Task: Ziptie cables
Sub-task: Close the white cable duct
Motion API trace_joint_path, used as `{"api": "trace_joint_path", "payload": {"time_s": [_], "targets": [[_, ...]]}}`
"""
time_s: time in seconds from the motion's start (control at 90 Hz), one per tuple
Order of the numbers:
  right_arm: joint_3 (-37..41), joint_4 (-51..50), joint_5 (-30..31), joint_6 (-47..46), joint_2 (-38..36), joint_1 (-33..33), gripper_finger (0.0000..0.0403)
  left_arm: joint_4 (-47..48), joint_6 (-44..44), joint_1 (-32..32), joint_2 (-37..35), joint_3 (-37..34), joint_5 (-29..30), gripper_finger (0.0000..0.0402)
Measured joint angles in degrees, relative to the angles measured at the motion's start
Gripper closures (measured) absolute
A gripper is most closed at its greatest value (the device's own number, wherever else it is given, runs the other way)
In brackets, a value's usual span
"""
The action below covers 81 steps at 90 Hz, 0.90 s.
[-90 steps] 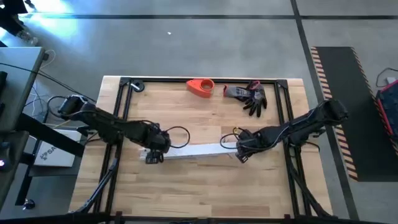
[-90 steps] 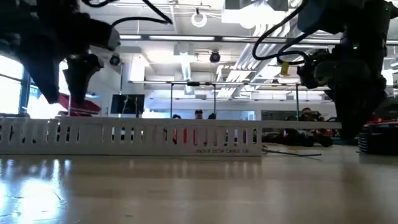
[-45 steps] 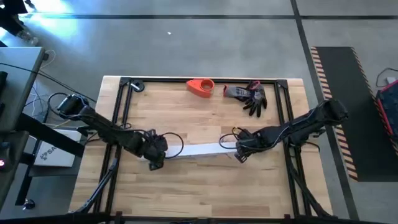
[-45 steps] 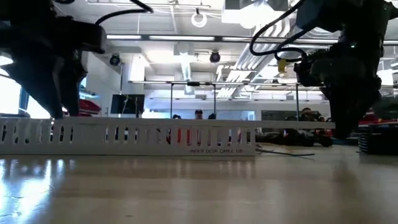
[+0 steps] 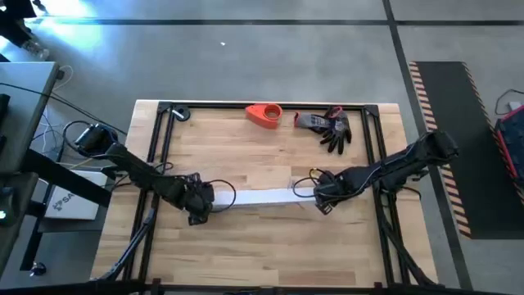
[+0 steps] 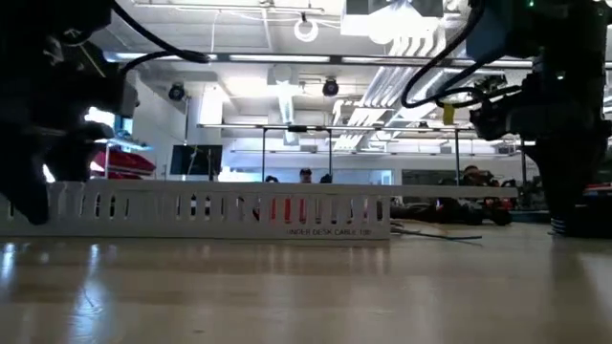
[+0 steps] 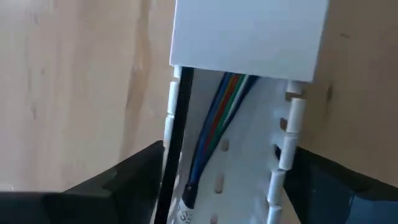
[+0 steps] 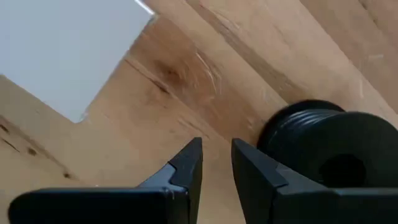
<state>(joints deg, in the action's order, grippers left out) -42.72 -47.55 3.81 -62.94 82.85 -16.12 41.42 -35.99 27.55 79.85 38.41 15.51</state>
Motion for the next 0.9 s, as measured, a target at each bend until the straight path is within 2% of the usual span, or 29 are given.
{"api": "trace_joint_path", "payload": {"time_s": [0.167,0.311,0.489,0.633,0.756,0.9], "targets": [[0.0,0.2,-1.0,0.0,0.0,0.0,0.0332,2.6,1.3,0.0,0.0,3.2,-3.1,0.0141],[0.0,1.1,-1.0,0.3,0.0,0.0,0.0332,3.3,4.9,-0.1,0.0,4.3,-1.6,0.0137],[0.0,1.3,-0.6,-0.5,0.0,0.0,0.0332,-2.3,4.0,-0.7,0.9,0.4,-4.0,0.0136],[0.0,1.9,0.1,-2.0,0.0,0.6,0.0332,-5.3,2.0,-0.2,1.2,-2.0,-3.0,0.0137],[0.0,2.9,0.7,-2.2,0.0,1.6,0.0332,-6.6,2.9,-0.1,1.2,-2.9,-2.5,0.0159],[0.1,10.9,1.5,-1.6,0.1,3.8,0.0332,-7.1,5.5,-0.3,1.4,-2.9,-1.0,0.0196]]}}
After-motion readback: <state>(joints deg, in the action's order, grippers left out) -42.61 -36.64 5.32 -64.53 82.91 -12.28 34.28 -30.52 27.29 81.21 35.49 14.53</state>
